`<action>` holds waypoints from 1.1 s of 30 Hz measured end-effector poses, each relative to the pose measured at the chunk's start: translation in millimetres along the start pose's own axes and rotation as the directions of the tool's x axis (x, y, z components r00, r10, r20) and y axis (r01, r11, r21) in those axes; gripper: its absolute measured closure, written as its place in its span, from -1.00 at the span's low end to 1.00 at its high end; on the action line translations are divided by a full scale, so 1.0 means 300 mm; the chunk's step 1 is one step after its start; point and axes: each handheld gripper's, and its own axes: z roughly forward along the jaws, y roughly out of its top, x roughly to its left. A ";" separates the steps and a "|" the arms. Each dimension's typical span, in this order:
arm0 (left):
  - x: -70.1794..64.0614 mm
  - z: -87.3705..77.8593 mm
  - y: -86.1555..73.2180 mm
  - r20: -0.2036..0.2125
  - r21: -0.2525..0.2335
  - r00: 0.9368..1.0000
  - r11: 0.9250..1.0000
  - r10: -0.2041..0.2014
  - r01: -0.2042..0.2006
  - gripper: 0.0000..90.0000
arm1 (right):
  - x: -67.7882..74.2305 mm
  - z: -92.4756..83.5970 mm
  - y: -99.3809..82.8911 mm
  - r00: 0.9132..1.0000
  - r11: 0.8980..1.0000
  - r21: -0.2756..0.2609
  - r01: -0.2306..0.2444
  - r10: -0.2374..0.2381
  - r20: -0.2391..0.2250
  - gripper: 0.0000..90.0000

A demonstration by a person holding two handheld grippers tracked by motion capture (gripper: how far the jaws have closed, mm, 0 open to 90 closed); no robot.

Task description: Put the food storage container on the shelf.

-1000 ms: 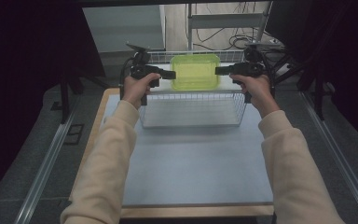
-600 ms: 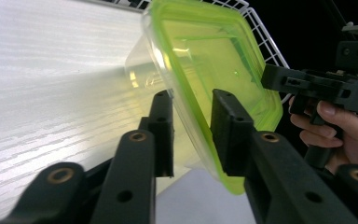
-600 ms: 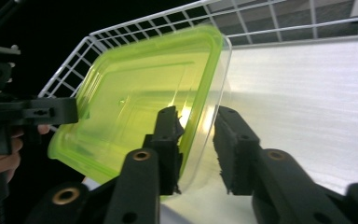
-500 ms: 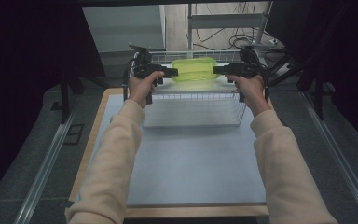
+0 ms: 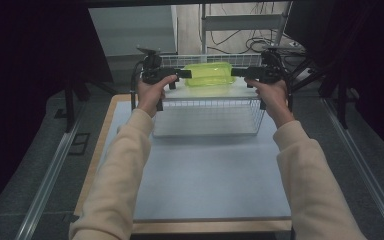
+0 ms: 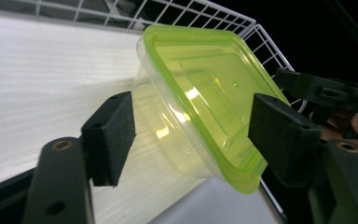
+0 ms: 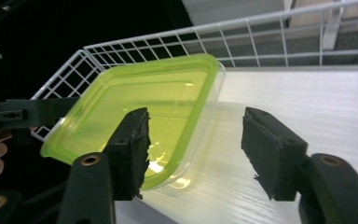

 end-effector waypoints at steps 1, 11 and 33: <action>-0.006 -0.005 -0.003 0.002 -0.006 1.000 1.000 0.002 -0.002 -0.36 | 0.003 -0.008 0.000 1.000 1.000 -0.009 0.013 -0.013 -0.004 -0.11; -0.056 -0.080 -0.055 0.001 -0.021 0.997 0.997 0.079 -0.079 -0.47 | 0.012 -0.072 -0.042 0.997 0.998 -0.036 0.050 -0.052 -0.062 -0.24; -0.074 -0.299 -0.408 0.008 -0.046 0.968 0.968 0.249 -0.249 -0.49 | 0.050 -0.256 -0.350 0.950 0.965 -0.033 0.260 -0.261 -0.170 -0.40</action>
